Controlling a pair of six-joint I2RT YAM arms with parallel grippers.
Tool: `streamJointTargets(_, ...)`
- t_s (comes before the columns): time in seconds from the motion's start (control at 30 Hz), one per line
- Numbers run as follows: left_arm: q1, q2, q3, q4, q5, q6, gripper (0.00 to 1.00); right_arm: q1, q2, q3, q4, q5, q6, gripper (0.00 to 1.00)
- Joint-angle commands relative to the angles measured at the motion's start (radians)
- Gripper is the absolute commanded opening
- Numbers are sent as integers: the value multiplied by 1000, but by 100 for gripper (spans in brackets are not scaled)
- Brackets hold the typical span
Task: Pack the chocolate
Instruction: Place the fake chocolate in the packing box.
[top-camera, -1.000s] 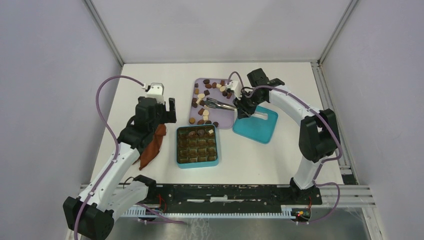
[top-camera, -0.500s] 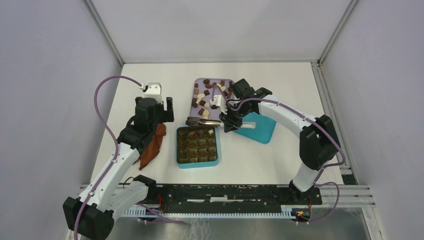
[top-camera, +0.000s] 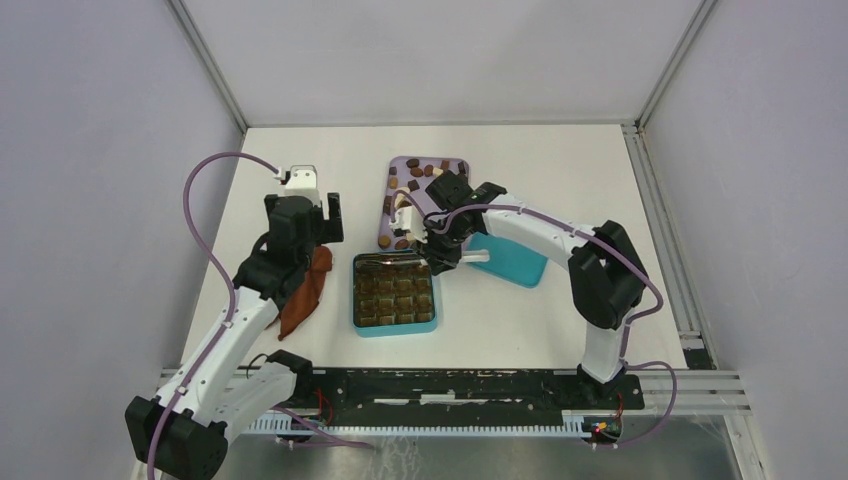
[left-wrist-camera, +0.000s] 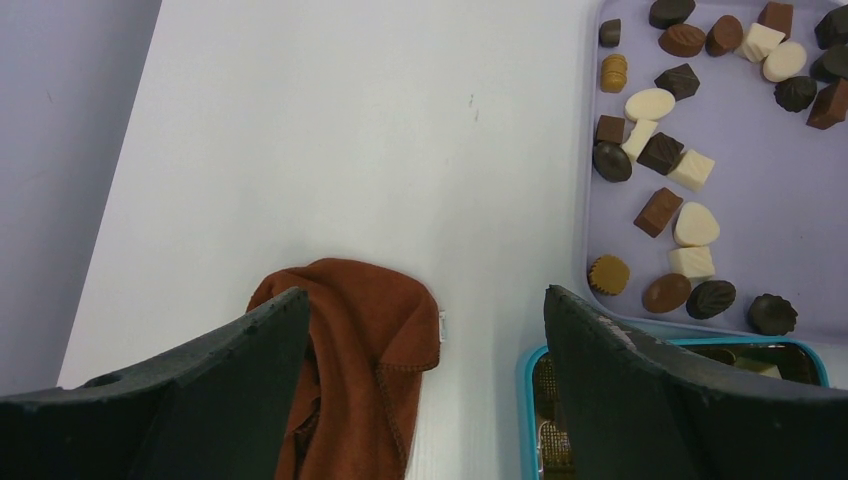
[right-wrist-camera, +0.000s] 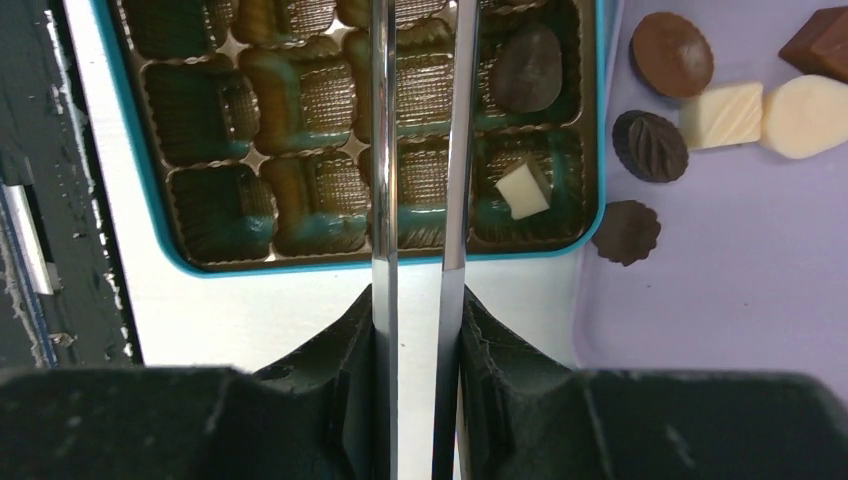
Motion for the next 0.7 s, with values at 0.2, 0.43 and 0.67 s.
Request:
streamJointTargets(0.2, 7, -26, -9, 41, -29, 23, 92, 34, 38, 85, 1, 102, 24, 29)
streamJointTargets(0.43, 6, -22, -8, 41, -20, 23, 92, 38, 42, 92, -6, 104, 22, 42)
streamJointTargets(0.67, 6, -24, -9, 41, -23, 23, 92, 37, 33, 101, -16, 84, 19, 43)
